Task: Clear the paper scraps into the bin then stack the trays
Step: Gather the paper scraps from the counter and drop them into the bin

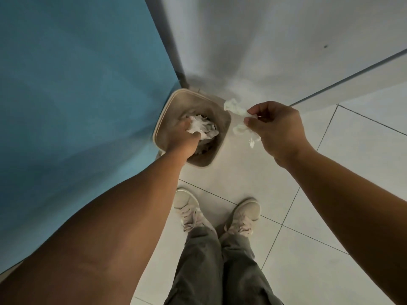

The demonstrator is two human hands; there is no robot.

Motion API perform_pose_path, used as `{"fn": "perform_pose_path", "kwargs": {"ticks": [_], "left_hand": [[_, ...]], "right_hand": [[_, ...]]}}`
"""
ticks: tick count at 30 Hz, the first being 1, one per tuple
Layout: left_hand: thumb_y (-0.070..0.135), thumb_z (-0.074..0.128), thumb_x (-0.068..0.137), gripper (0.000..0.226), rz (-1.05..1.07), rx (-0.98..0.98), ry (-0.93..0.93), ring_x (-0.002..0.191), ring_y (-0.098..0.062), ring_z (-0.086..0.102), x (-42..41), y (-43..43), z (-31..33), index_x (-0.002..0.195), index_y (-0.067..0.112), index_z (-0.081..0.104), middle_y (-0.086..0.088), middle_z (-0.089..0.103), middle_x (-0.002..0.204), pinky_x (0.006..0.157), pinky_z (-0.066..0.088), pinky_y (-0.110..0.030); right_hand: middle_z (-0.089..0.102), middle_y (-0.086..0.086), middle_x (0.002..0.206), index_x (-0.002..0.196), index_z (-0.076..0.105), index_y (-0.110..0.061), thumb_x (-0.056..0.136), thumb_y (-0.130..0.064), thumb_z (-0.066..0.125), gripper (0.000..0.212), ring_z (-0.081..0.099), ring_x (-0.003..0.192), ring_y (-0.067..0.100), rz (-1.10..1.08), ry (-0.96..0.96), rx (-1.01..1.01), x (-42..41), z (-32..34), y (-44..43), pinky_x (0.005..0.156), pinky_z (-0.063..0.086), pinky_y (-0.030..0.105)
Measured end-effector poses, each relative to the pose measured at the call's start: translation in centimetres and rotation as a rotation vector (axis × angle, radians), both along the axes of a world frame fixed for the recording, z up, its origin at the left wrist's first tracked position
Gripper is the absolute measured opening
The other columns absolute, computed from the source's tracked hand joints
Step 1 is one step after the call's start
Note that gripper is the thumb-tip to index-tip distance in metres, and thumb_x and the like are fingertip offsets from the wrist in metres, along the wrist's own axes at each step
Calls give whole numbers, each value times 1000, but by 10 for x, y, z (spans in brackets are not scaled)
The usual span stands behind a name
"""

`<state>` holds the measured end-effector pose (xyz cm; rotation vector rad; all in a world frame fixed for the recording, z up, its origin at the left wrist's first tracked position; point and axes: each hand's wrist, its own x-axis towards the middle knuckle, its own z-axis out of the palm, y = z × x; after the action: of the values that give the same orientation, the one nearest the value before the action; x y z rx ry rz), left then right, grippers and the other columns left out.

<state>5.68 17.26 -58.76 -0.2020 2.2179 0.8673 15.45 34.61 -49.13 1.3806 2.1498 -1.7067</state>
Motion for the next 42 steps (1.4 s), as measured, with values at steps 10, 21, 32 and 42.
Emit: {"fn": "perform_pose_path", "kwargs": {"ticks": [10, 21, 32, 42], "left_hand": [[6, 60, 92, 32, 97, 110, 68, 106, -4, 60, -2, -39, 16, 119, 20, 66, 12, 65, 113, 89, 43, -13], [4, 56, 92, 33, -26, 101, 115, 109, -7, 62, 18, -73, 5, 120, 19, 65, 10, 66, 114, 95, 45, -18], [9, 60, 92, 38, -29, 58, 165, 110, -14, 62, 20, -60, 53, 129, 13, 58, -1, 66, 122, 94, 42, -18], [28, 57, 93, 33, -300, -3, 412, 108, -19, 61, 33, -10, 225, 126, 27, 59, 3, 66, 118, 91, 45, -25]], "right_hand": [[72, 13, 90, 82, 68, -20, 78, 1, 74, 22, 69, 89, 34, 6, 128, -195, -58, -7, -34, 81, 58, 44], [67, -6, 94, 97, 63, -24, 79, -7, 72, 26, 66, 90, 17, 356, -24, 7, -73, -121, -80, 78, 55, 28], [58, -2, 131, 134, 50, -30, 84, -28, 67, 53, 58, 113, 20, 605, -149, 169, -50, -72, -60, 86, 39, 18], [59, 1, 125, 121, 60, -18, 78, -20, 68, 44, 54, 116, 20, 620, 56, 374, -1, 130, -29, 95, 45, 28]]}}
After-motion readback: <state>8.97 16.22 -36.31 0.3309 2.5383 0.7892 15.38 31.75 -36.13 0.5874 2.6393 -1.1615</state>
